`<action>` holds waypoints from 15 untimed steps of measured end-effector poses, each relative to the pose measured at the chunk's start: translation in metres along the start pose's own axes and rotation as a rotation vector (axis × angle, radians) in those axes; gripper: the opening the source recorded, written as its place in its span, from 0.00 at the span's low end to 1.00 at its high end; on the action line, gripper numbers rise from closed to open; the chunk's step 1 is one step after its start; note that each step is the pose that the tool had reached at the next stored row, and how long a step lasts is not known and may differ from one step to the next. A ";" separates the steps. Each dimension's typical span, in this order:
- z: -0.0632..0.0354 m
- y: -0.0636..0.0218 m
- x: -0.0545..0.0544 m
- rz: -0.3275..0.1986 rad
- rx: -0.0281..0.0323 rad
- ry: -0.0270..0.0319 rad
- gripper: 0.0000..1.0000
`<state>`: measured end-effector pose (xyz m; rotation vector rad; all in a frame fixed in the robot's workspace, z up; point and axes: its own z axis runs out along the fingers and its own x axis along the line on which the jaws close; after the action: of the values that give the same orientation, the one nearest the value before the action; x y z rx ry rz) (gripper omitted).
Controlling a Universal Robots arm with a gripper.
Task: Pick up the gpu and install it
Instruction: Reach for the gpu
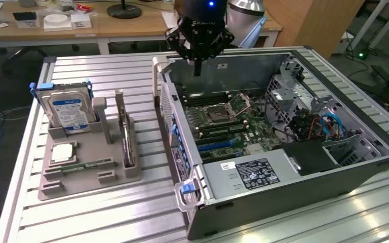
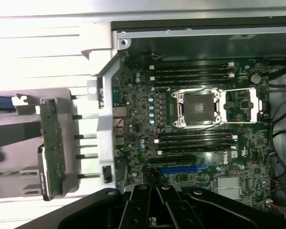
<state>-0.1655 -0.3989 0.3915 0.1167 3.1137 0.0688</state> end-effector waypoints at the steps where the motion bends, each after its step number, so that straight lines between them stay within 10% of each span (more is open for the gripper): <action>1: -0.0001 -0.0003 0.004 0.000 0.0000 0.0000 0.10; 15: -0.0018 -0.0051 0.068 0.000 -0.0001 -0.0001 0.10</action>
<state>-0.2334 -0.3989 0.3915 0.1165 3.1136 0.0689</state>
